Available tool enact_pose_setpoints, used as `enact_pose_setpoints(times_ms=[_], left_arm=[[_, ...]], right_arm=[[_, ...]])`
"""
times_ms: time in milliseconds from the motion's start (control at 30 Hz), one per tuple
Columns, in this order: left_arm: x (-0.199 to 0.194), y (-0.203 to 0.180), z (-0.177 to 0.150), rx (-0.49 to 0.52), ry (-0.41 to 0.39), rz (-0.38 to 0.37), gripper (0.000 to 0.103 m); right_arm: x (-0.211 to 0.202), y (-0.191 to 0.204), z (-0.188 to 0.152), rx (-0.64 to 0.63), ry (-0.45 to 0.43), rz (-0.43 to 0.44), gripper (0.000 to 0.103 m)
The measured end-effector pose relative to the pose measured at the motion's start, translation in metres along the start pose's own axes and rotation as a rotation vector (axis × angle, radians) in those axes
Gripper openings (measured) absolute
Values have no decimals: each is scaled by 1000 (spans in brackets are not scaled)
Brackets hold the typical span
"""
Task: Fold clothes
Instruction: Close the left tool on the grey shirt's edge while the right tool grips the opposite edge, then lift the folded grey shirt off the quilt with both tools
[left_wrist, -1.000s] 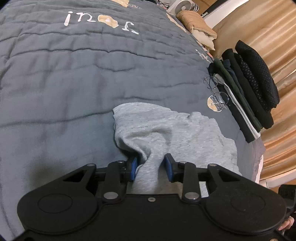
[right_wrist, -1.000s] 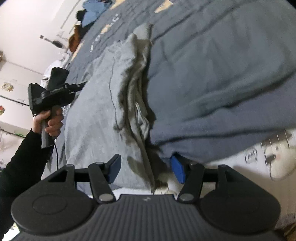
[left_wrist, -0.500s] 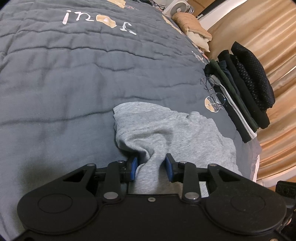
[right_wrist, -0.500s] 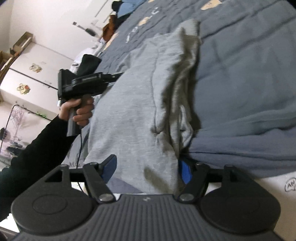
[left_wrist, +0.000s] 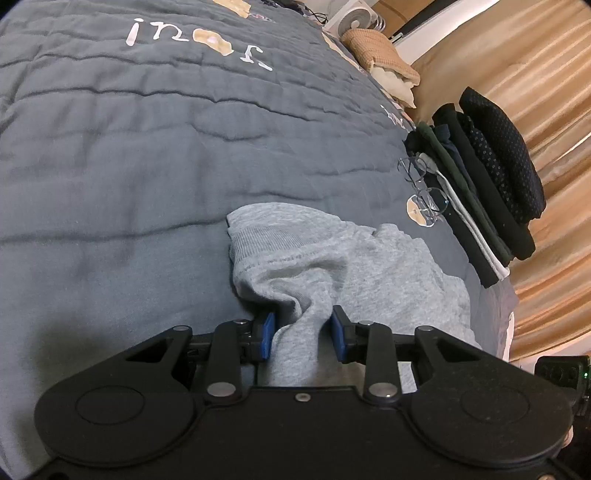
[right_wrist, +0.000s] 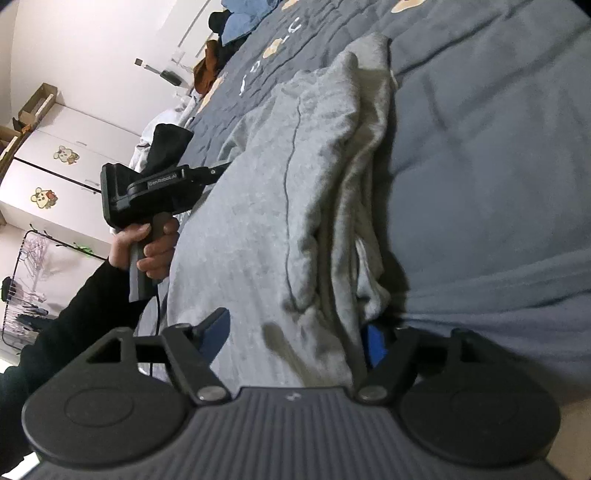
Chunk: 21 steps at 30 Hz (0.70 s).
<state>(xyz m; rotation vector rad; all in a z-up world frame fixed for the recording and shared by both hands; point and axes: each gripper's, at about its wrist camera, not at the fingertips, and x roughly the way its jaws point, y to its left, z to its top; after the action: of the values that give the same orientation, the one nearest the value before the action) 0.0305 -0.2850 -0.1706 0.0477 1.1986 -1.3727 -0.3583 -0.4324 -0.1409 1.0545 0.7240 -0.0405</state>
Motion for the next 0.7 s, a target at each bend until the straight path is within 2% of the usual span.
enact_pose_setpoints(times_ms=[67,100,133,167,200,300,400,500,567,633,667,700], left_arm=[[-1,-2,0,11,-5,2,29],[-3,-5,0,26,-10,3,25],[-5,-8,0,42,-14,4,14],[-8,-12,0,64,-19,-2,12],[-11,-15,0,79,-24,-3,12],[-9,-13,3,63,-10,-5,13],[3,-2,5,-22,14,-24,23],[4,-3,5,-13,4,-25,23],[4,-5,5,-1,-4,-24,22],[4,-7,5,11,-13,-23,12],[4,-8,5,18,-18,-23,11],[2,-11,5,30,-26,-17,9]], right_arm=[[-1,5,0,-19,-5,6,78],[-1,8,0,-29,-7,8,70],[-1,12,-2,-43,-15,35,64],[-4,13,-6,-52,-26,64,53],[-7,14,-9,-54,-37,83,47],[-3,7,-9,-42,-28,95,46],[11,-3,-6,6,1,75,48],[19,-9,-3,48,12,69,51],[19,-10,-4,63,3,77,49],[16,-7,-6,57,-13,53,30],[15,-5,-6,53,-22,41,16],[13,-4,-6,62,-32,45,15]])
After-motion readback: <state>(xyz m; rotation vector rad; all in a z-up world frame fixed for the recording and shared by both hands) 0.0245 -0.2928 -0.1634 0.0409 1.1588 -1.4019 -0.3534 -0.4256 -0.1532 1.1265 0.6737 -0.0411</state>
